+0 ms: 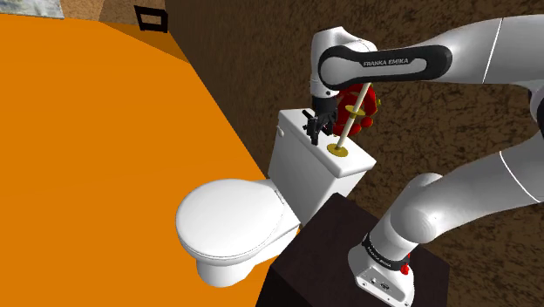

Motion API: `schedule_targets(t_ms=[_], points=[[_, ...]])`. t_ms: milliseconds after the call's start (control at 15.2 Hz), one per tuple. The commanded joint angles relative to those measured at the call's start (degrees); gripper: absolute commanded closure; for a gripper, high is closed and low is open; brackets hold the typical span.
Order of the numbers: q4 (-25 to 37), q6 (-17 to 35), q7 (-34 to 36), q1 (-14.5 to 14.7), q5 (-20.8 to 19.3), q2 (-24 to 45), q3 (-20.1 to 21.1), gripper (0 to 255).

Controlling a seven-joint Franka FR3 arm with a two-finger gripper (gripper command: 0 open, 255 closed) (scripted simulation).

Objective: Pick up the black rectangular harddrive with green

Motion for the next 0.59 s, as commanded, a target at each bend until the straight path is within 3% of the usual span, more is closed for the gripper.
schedule_targets(t_ms=[0, 528], points=[[1.5, 2.7, 2.0, -1.1, -3.0, 4.0, 0.5, 0], [10.0, 8.6, 11.0, -5.0, -15.8, 18.4, 1.3, 0]])
